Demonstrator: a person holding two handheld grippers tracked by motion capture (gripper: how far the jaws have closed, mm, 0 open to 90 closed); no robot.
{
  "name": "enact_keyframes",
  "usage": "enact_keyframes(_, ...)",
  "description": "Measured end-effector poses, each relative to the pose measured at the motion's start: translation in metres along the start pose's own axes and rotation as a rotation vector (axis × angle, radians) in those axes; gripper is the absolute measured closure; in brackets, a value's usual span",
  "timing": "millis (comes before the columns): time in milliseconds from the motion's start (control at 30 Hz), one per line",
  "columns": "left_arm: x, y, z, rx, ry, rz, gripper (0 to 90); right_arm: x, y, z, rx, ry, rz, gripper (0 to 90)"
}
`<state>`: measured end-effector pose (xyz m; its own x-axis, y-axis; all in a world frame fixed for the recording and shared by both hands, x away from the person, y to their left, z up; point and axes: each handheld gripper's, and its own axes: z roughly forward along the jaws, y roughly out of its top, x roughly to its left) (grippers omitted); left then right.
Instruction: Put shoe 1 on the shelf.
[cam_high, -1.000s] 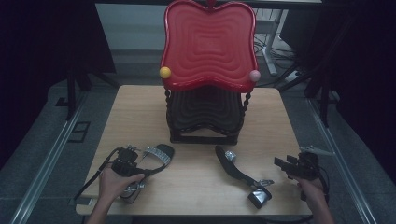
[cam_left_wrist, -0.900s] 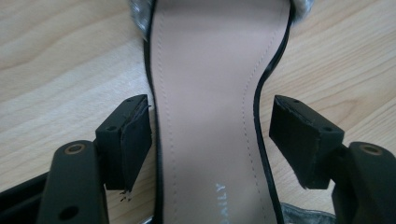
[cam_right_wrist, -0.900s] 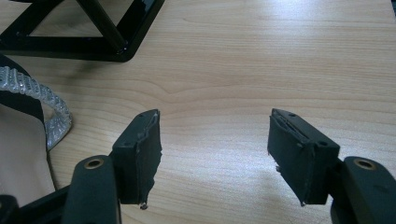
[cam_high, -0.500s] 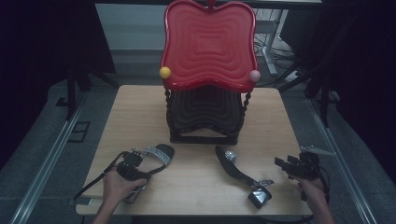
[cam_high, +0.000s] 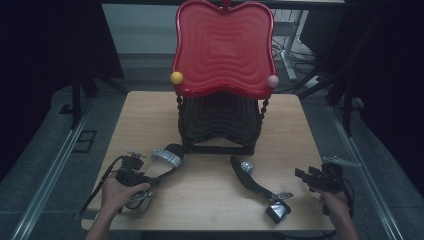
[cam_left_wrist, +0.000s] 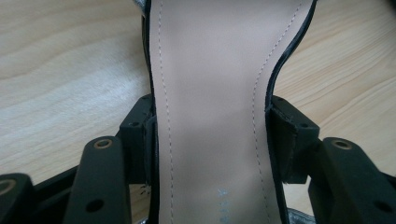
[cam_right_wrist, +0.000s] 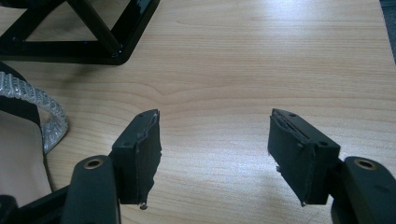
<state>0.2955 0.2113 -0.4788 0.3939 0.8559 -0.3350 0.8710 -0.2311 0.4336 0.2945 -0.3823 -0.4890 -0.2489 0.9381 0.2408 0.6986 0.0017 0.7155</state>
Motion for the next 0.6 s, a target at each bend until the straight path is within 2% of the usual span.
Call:
enact_keyframes(233,0.015,0.005,-0.023,-0.054,-0.106,-0.046,42.1,0.0,0.0,0.0,0.0,0.0,0.002,34.7)
enact_keyframes(333,0.02,0.007,-0.03,-0.069,-0.127,-0.057,42.2,-0.001,0.0,0.0,0.0,-0.002,0.002,34.7)
enact_keyframes(467,0.029,0.008,-0.039,-0.106,-0.175,-0.085,42.2,-0.001,0.001,-0.002,-0.018,-0.008,0.006,34.9)
enact_keyframes(600,0.035,0.008,-0.046,-0.131,-0.192,-0.105,42.2,-0.002,0.0,-0.002,-0.015,-0.011,0.013,34.9)
